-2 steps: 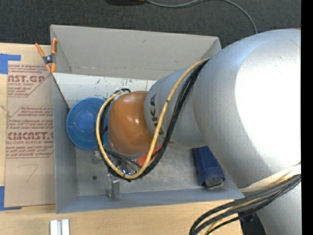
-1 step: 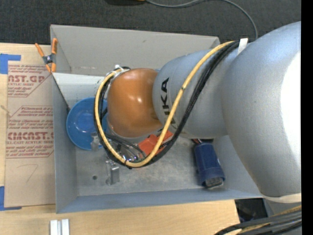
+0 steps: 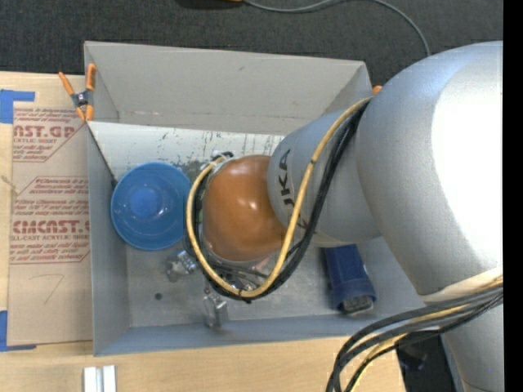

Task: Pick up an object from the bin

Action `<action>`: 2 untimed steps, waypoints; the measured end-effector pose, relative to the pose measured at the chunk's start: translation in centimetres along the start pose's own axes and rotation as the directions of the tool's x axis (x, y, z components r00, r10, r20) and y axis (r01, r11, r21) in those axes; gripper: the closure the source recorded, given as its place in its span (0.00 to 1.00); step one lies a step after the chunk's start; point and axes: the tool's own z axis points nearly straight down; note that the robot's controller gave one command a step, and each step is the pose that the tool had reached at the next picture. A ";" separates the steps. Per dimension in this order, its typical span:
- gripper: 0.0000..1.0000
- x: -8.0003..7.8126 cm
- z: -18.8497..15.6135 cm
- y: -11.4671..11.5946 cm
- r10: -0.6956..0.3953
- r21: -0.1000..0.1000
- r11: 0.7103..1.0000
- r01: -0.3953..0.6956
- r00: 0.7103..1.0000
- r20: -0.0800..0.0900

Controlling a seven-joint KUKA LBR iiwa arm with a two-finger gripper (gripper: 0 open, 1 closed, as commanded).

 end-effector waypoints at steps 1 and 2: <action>0.00 0.0 0.3 -0.3 0.027 0.003 1.000 -0.028 1.000 0.009; 0.00 -2.6 -6.0 0.9 -0.154 0.003 0.988 0.154 0.988 0.004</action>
Offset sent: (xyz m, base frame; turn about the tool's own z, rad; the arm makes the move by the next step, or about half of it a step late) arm 0.0289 0.0323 0.0948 -0.3723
